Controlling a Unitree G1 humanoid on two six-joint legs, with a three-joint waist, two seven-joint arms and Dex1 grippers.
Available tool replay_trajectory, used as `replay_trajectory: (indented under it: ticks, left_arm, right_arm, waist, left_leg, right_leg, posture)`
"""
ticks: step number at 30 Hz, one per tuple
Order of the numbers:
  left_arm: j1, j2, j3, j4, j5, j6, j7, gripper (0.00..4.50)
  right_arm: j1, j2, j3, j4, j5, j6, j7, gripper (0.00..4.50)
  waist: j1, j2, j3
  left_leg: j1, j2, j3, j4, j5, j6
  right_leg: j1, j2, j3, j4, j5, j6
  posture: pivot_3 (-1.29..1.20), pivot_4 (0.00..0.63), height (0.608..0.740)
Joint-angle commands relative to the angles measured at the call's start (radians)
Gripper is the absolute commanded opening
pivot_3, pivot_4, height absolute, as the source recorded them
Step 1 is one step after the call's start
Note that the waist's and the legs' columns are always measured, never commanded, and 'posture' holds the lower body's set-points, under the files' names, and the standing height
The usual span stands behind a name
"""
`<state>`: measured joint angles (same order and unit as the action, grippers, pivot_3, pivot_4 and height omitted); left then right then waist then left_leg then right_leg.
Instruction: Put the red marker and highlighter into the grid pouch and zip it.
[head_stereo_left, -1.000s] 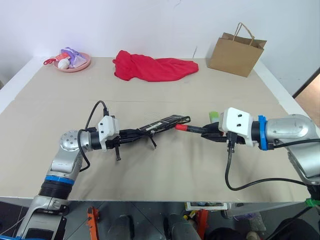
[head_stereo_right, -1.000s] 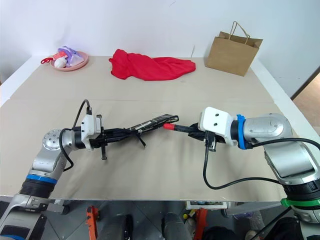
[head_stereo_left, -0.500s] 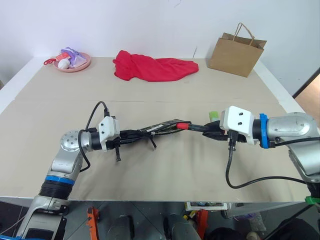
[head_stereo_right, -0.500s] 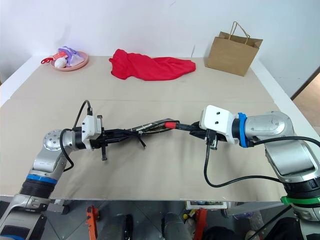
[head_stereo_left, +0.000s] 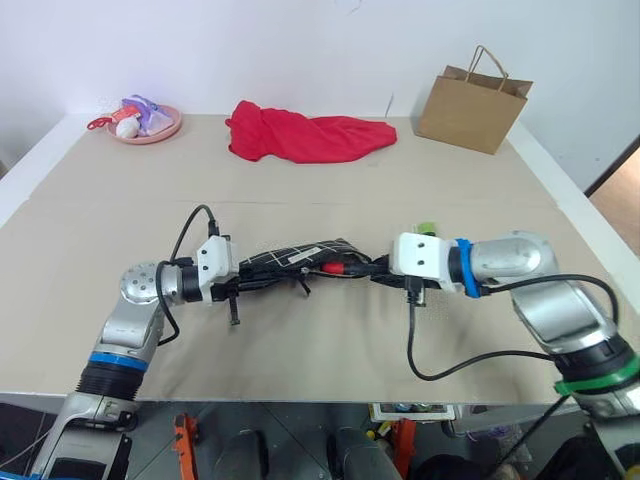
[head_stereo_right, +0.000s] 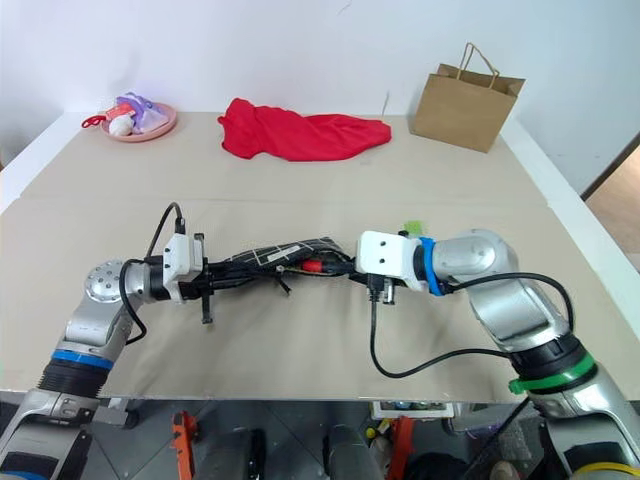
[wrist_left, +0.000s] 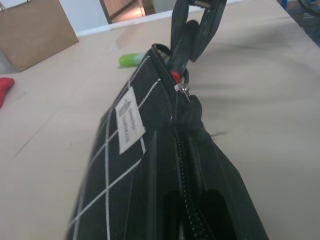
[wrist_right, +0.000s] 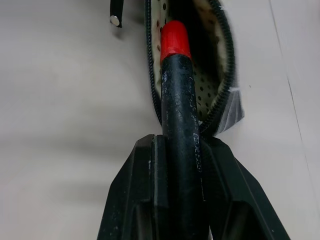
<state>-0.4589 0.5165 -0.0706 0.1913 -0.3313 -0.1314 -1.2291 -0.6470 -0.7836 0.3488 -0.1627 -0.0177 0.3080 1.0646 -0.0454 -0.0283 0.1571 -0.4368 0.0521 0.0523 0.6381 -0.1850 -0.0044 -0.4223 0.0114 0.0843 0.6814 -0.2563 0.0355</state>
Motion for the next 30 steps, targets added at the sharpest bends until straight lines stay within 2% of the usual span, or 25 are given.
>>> replay_trajectory:
  ticks: [1, 6, 10, 15, 22, 26, 30]
  left_arm:
    - [-0.006, -0.006, 0.007, -0.02, -0.01, -0.025, -0.004, 0.0]
    - [0.001, -0.009, 0.009, -0.018, -0.008, -0.034, -0.002, 0.0]
    - [-0.001, -0.01, 0.009, -0.01, -0.006, -0.042, 0.001, 0.0]
    - [0.007, -0.005, 0.013, -0.009, -0.009, -0.046, 0.0, 0.0]
    - [-0.003, -0.008, 0.01, 0.006, -0.009, -0.048, -0.009, 0.0]
    - [-0.013, -0.014, 0.006, 0.021, -0.007, -0.052, -0.017, 0.0]
    - [-0.02, -0.022, 0.003, 0.026, -0.006, -0.053, -0.021, 0.0]
  right_arm:
    - [-0.043, 0.053, 0.041, -0.015, -0.029, -0.045, 0.017, 0.64]
    - [-0.066, 0.127, 0.071, -0.021, -0.041, -0.049, 0.027, 0.64]
    - [-0.074, 0.151, 0.036, -0.023, -0.025, -0.022, 0.029, 0.64]
    - [-0.042, 0.068, -0.063, -0.024, 0.004, -0.008, 0.048, 0.64]
    - [0.013, -0.047, -0.171, -0.15, 0.126, 0.137, 0.108, 0.64]
    - [0.013, -0.034, -0.156, -0.222, 0.161, 0.211, 0.093, 0.64]
    - [-0.015, -0.001, -0.105, -0.241, 0.13, 0.244, 0.053, 0.64]
  waist:
    - [0.001, 0.0, 0.0]
    - [0.005, 0.0, 0.0]
    - [0.005, 0.0, 0.0]
    - [0.006, 0.0, 0.0]
    - [0.012, 0.0, 0.0]
    - [0.011, 0.0, 0.0]
    - [0.012, 0.0, 0.0]
  left_leg:
    - [0.0, 0.0, -0.001, 0.0, 0.0, 0.0]
    - [-0.001, -0.001, -0.001, 0.0, 0.0, 0.0]
    - [-0.001, 0.0, -0.001, 0.0, 0.0, 0.0]
    - [-0.001, 0.0, -0.001, 0.0, 0.0, 0.0]
    - [0.0, 0.0, -0.001, 0.0, 0.0, 0.0]
    - [0.0, 0.002, -0.002, 0.0, 0.0, 0.0]
    - [0.0, 0.003, -0.001, 0.001, 0.0, 0.0]
  right_leg:
    - [0.0, 0.0, 0.0, 0.0, 0.0, 0.0]
    - [0.0, -0.001, -0.001, 0.0, 0.002, -0.004]
    - [0.0, 0.0, -0.002, 0.0, 0.002, -0.005]
    - [0.0, -0.001, -0.002, 0.0, 0.002, -0.005]
    - [0.0, 0.0, -0.001, 0.0, 0.002, -0.005]
    - [0.0, 0.002, -0.002, 0.001, 0.002, -0.005]
    - [0.0, 0.002, -0.002, 0.001, 0.002, -0.005]
  posture:
    - [0.0, 0.15, 0.74]
    - [0.0, 0.15, 0.74]
    - [0.0, 0.15, 0.74]
    - [0.0, 0.15, 0.74]
    - [0.0, 0.15, 0.74]
    - [0.0, 0.15, 0.74]
    - [0.0, 0.15, 0.74]
